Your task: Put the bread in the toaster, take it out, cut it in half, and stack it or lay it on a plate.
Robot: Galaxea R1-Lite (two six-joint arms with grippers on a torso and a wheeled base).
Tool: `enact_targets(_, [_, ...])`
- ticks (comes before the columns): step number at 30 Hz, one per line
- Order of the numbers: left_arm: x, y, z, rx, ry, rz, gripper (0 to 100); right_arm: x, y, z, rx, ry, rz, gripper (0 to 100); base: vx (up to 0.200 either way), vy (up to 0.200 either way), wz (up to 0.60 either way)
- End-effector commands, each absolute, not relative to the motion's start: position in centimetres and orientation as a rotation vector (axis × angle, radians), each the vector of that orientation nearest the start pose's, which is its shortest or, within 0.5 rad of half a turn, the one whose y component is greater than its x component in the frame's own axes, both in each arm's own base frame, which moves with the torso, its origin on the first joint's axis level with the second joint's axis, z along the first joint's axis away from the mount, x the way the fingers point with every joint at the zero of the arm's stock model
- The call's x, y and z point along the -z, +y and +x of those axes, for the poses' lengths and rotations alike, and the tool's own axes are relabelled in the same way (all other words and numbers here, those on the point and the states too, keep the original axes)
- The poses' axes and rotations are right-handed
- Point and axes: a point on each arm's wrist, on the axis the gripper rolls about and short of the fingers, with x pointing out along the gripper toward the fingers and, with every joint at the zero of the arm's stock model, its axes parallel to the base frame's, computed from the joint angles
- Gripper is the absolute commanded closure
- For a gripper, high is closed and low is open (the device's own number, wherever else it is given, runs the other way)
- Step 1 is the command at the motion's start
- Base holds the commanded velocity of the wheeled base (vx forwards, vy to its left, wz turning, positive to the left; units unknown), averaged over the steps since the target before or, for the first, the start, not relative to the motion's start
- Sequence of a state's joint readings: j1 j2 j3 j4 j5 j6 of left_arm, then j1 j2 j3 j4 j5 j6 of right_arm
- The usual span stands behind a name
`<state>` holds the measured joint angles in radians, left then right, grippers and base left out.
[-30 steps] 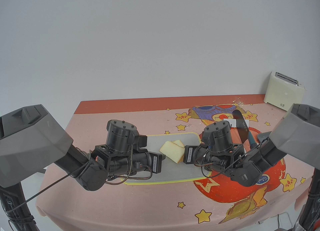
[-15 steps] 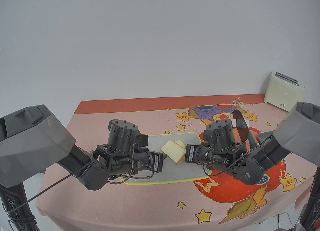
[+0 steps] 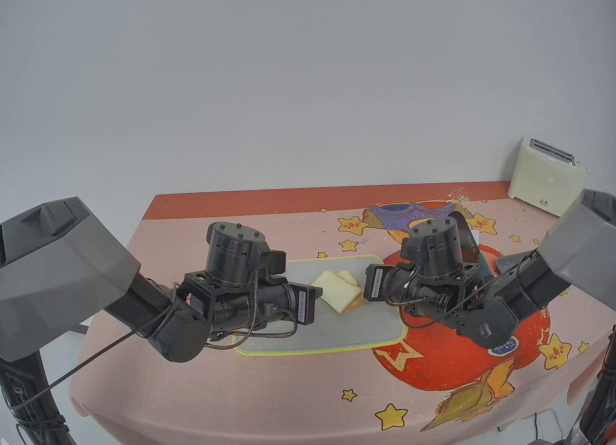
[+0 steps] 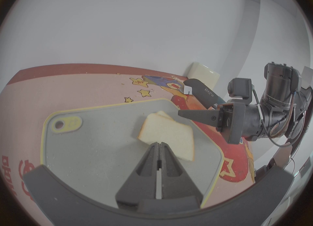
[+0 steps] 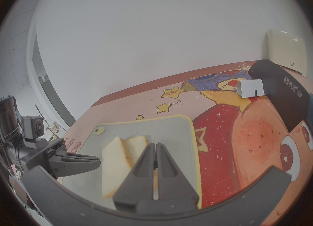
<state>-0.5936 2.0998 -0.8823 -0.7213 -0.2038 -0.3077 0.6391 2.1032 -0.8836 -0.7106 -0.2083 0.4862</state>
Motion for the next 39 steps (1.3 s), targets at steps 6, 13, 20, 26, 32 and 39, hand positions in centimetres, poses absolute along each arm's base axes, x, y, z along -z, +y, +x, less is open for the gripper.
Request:
enact_targets(6, [-6.3,-20.7,29.9,0.682,0.660,-0.177,100,-7.2,21.8,30.2,-0.297,0.552,0.261,100,0.000,0.000,0.00])
enact_targets(13, [-6.9,-21.3,30.8,0.693,0.621,-0.185,100,-7.1,21.8,30.1,-0.298,0.553,0.260,100,0.000,0.000,0.00])
enact_targets(20, [-5.8,-21.8,31.6,0.689,0.636,-0.182,100,-7.1,21.9,30.1,-0.298,0.555,0.261,100,0.000,0.000,0.00])
enact_targets(26, [-6.3,-22.1,31.8,0.696,0.613,-0.188,100,-7.0,21.9,30.1,-0.298,0.556,0.260,100,0.000,0.000,0.00])
enact_targets(32, [-6.9,-22.3,31.6,0.708,0.598,-0.192,100,-7.0,21.9,30.1,-0.298,0.556,0.259,100,0.000,0.000,0.00])
enact_targets(39, [-7.2,-22.4,31.5,0.716,0.580,-0.197,100,-7.0,21.9,30.1,-0.298,0.556,0.259,100,0.000,0.000,0.00])
